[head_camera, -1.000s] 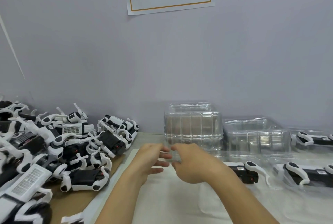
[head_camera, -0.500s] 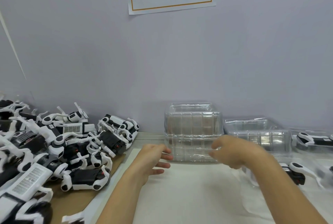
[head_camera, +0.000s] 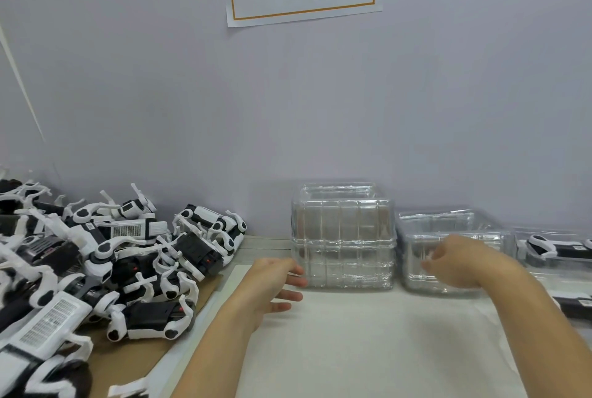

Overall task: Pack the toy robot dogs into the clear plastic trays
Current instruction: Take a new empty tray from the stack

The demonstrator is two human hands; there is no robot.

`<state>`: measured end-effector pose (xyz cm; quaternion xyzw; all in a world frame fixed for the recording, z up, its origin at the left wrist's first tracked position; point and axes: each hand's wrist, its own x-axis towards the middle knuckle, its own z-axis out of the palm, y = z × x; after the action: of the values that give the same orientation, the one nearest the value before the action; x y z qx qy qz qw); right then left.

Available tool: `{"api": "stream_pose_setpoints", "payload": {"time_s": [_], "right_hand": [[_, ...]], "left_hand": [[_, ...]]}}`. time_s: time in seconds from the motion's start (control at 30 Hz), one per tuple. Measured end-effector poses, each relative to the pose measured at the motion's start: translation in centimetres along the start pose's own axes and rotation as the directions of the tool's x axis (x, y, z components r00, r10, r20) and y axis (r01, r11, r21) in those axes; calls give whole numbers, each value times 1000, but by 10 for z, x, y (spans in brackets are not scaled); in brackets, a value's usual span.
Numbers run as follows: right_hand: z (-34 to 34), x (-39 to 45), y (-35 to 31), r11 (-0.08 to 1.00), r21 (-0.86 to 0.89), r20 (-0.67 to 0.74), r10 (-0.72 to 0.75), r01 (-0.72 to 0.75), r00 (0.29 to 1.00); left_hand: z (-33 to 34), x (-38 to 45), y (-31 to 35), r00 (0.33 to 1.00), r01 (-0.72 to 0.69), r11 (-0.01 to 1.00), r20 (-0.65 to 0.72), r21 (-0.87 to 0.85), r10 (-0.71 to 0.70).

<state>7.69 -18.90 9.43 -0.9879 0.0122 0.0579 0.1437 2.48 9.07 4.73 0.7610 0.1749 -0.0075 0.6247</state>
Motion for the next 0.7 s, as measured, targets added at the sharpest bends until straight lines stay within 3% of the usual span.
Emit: {"api": "stream_pose_setpoints", "payload": {"time_s": [0.1,0.2,0.27,0.43,0.7], "right_hand": [[3,1,-12,984,133,-288,-79,122,954],[11,-3,-35,893,224,-556,-211,390,804],[19,-7,-48,831,190,-565,-343,523,750],[40,-8,-60,832,137,-324,-476,538,818],[37,-7,-64,862,76,-552,-381,500,742]], "left_hand": [[0,0,0,1000,-4,1000,-1,-2,4],[1,0,-1,1000,-9,1000,4,-9,9],[1,1,-1,1000,-17,1000,11,-15,18],[2,2,-2,999,-42,998,27,-37,43],[4,0,-1,998,-61,997,28,-43,63]]}}
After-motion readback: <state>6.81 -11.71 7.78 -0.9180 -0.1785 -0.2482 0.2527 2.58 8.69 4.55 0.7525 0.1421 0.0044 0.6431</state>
